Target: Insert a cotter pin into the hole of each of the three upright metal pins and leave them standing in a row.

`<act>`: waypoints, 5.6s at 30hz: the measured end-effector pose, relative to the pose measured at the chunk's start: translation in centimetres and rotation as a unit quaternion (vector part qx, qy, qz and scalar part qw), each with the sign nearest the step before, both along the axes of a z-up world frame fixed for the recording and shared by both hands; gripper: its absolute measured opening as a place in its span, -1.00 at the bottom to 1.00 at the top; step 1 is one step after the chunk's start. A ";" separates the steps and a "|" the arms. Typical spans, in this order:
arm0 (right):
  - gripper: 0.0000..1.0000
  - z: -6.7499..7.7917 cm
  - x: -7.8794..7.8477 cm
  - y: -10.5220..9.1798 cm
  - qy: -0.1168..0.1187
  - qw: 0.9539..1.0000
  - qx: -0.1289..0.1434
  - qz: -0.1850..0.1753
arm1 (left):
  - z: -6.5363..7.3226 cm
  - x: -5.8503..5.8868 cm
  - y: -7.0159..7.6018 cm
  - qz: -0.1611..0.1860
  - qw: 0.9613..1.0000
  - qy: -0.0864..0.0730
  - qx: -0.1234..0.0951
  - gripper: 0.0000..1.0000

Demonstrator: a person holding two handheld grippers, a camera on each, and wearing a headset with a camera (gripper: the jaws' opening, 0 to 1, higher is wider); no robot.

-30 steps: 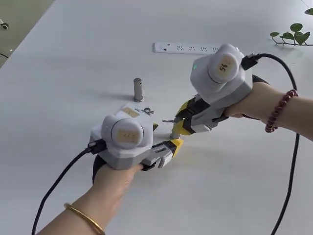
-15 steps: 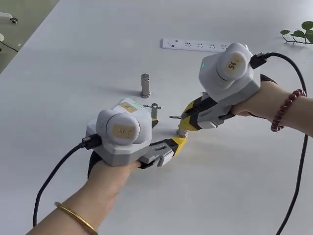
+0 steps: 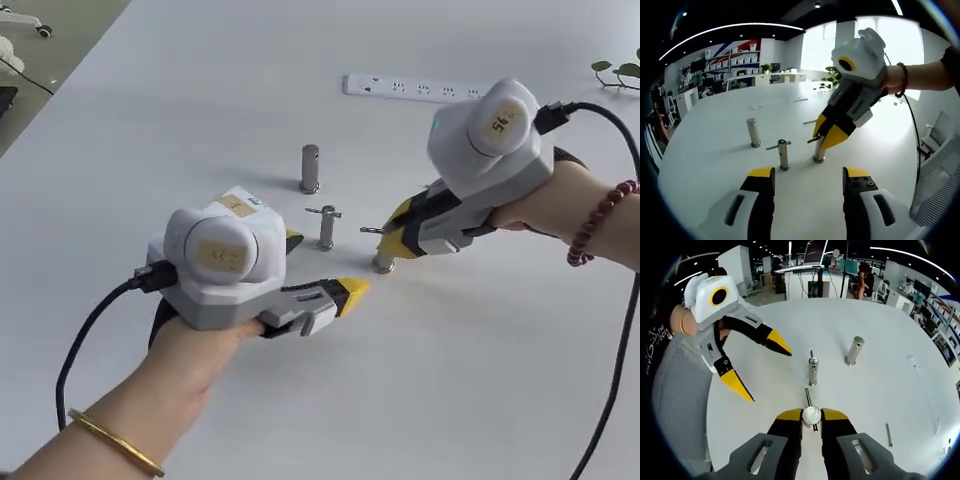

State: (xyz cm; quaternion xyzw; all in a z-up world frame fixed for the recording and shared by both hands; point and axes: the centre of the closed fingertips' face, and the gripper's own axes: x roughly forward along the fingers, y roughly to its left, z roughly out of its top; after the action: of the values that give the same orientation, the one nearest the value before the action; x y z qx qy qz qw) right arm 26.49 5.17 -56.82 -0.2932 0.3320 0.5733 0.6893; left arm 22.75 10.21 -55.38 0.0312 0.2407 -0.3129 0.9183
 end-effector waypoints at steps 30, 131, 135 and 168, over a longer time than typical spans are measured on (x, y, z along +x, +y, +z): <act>-0.82 0.0 1.3 -0.2 0.007 1.000 -0.014 0.023 | 1.4 0.6 1.0 0.007 0.999 -0.021 -0.025 0.35; -0.84 0.9 9.9 -2.3 -0.052 0.972 0.108 -0.202 | 2.8 1.8 2.2 0.038 0.997 -0.035 -0.051 0.37; -0.84 1.0 8.7 -4.1 -0.046 0.970 0.113 -0.211 | 2.8 1.7 2.0 0.034 0.997 -0.034 -0.054 0.41; -0.84 1.9 -2.7 -4.8 -0.007 0.988 0.148 -0.053 | 2.8 1.1 0.8 0.003 0.998 -0.042 -0.043 0.44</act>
State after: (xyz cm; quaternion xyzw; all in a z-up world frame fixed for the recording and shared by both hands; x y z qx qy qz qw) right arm 23.80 0.41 -54.95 -0.1742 0.2539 0.5768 0.7566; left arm 23.86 11.02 -52.62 0.0036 0.1883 -0.3184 0.9291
